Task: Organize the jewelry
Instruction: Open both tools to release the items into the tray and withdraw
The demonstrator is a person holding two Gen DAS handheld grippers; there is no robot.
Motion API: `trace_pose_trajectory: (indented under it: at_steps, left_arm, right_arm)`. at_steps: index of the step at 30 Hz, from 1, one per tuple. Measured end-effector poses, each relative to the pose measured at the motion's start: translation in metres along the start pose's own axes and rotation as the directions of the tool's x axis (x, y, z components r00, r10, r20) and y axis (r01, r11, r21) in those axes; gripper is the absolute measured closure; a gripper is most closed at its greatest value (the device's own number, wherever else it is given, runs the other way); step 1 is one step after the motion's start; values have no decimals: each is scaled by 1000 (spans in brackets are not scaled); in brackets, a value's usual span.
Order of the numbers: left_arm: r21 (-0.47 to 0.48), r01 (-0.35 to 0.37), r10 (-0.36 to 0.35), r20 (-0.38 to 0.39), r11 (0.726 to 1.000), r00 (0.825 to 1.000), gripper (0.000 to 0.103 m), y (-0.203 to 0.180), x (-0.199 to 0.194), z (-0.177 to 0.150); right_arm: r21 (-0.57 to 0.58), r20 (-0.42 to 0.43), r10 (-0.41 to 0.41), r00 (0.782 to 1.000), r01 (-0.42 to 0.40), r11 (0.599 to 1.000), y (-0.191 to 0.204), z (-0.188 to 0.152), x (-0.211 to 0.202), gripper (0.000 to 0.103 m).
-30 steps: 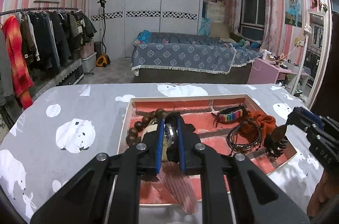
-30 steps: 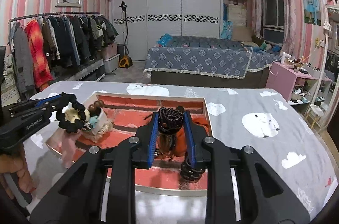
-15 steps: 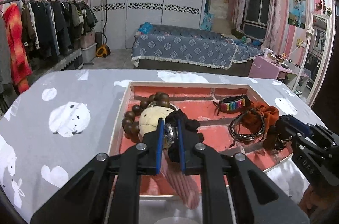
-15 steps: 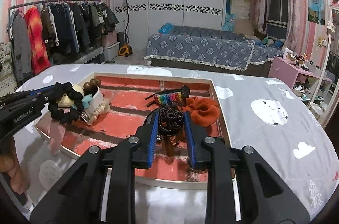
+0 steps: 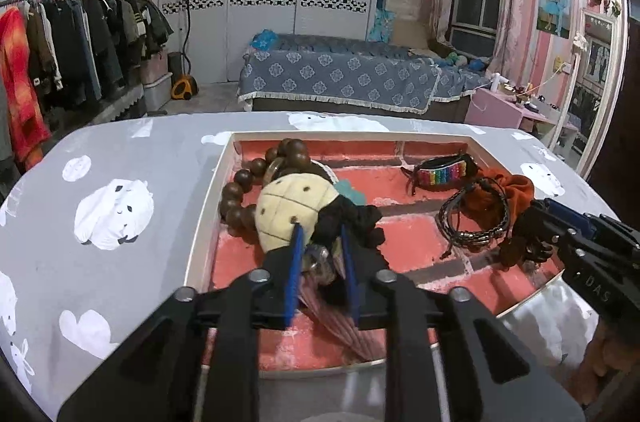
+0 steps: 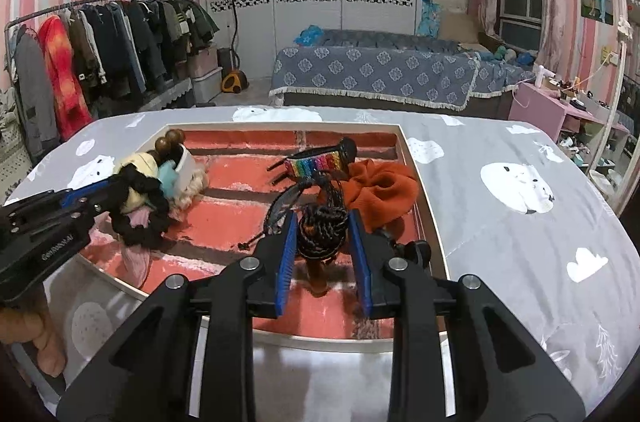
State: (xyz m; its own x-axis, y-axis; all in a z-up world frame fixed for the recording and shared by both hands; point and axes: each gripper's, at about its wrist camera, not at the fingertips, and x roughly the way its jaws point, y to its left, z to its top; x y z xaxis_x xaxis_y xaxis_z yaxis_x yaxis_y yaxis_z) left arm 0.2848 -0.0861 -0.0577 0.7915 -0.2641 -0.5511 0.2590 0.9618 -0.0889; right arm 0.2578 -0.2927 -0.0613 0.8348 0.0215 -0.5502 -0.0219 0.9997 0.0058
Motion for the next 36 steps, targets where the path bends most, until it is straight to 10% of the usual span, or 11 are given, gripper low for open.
trace_pose_trajectory:
  at_steps: [3,11,16,24,36]
  left_arm:
    - [-8,-36,37,16,999,999,31,1,-5,-1]
    - [-24,-28,28,39,999,999,30,1,-12,1]
    - [-2,-71,71,97,997,993,5,-2,-40,21]
    - [15,-176,171,176,984,969,4,2,-121,14]
    - [-49,-201,206,138,978,969,4,14,-175,-56]
  right_arm:
    - [-2,-4,-12,1000,12,1000,1,0,1,52]
    - [2,11,-15,1000,15,1000,-2,3,-6,33]
    - [46,90,7,996,-11,999,-15,24,-38,24]
    - [79,155,-37,987,25,997,-25,31,-114,7]
    - [50,145,-4,989,-3,999,9,-60,-173,5]
